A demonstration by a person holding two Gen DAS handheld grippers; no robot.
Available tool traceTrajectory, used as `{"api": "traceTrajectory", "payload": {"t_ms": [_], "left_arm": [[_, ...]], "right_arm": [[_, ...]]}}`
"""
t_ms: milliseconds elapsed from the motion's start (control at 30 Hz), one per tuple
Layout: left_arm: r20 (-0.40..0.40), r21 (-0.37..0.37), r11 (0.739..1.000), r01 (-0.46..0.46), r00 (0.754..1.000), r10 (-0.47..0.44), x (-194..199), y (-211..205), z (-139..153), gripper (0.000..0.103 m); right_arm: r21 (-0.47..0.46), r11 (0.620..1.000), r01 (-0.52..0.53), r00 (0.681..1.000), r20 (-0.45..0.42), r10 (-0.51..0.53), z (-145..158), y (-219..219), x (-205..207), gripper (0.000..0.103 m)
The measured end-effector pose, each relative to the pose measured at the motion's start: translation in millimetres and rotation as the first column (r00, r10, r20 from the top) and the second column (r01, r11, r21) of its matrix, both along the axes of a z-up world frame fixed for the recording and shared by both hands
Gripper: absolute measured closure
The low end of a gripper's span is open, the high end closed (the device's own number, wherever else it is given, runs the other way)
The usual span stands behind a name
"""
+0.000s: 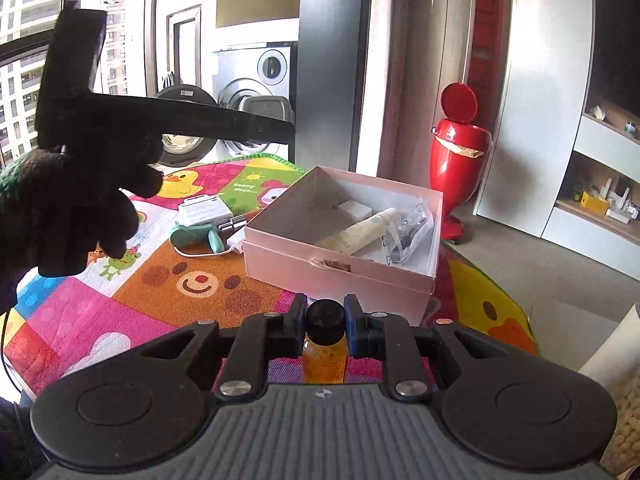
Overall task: Organize rigid objects
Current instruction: 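Carry the amber bottle into the pink box with the right tool while the left tool drops the charger in, then grasp the teal plastic piece with the left tool while the right tool grasps the red bottle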
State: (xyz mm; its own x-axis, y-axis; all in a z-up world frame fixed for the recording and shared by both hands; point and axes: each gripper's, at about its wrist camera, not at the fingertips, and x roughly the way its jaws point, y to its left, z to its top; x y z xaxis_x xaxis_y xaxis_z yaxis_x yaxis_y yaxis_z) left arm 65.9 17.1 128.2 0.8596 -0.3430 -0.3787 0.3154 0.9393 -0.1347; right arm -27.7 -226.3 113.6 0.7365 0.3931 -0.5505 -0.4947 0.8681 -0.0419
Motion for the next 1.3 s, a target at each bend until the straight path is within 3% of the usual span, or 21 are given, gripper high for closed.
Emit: {"api": "traceTrajectory", "payload": {"t_ms": [67,200,467,567,800,933,1067,1100,1167,1300], "left_arm": [[-0.058,-0.057,0.998,-0.013,0.998,0.009,11.6,5.2,-10.1,0.056],[-0.082,-0.1,0.995,-0.024,0.997,0.016,-10.9,17.9,-37.2,0.056],[-0.136,-0.173,0.985,-0.022,0.991,-0.001,-61.8,51.3,-73.8,0.056],[-0.177,-0.185,0.982,-0.036,0.984,0.002,-64.9,58.9,-82.7,0.056],[-0.196,-0.185,0.98,-0.068,0.98,0.03,-72.4,80.7,-96.1,0.056],[-0.213,-0.206,0.972,-0.111,0.975,0.066,-69.7,98.2,-104.2,0.056],[-0.238,-0.201,0.969,-0.147,0.966,0.097,-61.9,105.5,-112.4,0.056],[-0.242,-0.193,0.969,-0.154,0.964,0.105,-59.2,105.9,-113.5,0.056],[-0.245,-0.175,0.971,-0.164,0.962,0.118,-57.6,104.9,-114.4,0.056],[-0.224,-0.15,0.968,-0.203,0.96,0.167,-56.7,108.3,-111.3,0.056]], "right_arm": [[0.011,1.0,0.004,1.0,0.025,-0.004,6.8,-1.6,1.8,0.084],[0.054,0.998,0.014,0.999,0.05,-0.017,21.2,-2.4,18.8,0.084],[0.174,0.984,0.039,0.998,0.039,-0.047,47.8,35.2,118.0,0.084],[0.181,0.982,0.053,0.998,0.013,-0.057,40.1,64.5,162.0,0.084],[0.068,0.992,0.103,0.986,-0.138,-0.092,-17.8,124.9,234.6,0.084],[-0.003,0.994,0.105,0.978,-0.181,-0.104,-43.1,138.9,243.5,0.084],[-0.013,0.996,0.091,0.983,-0.158,-0.092,-44.5,141.1,233.8,0.083],[-0.014,0.996,0.091,0.983,-0.156,-0.093,-43.6,139.6,230.8,0.08],[-0.023,0.995,0.098,0.987,-0.127,-0.101,-39.7,135.8,222.6,0.062],[-0.029,0.995,0.091,0.994,-0.051,-0.093,-30.1,128.4,190.5,0.058]]}}
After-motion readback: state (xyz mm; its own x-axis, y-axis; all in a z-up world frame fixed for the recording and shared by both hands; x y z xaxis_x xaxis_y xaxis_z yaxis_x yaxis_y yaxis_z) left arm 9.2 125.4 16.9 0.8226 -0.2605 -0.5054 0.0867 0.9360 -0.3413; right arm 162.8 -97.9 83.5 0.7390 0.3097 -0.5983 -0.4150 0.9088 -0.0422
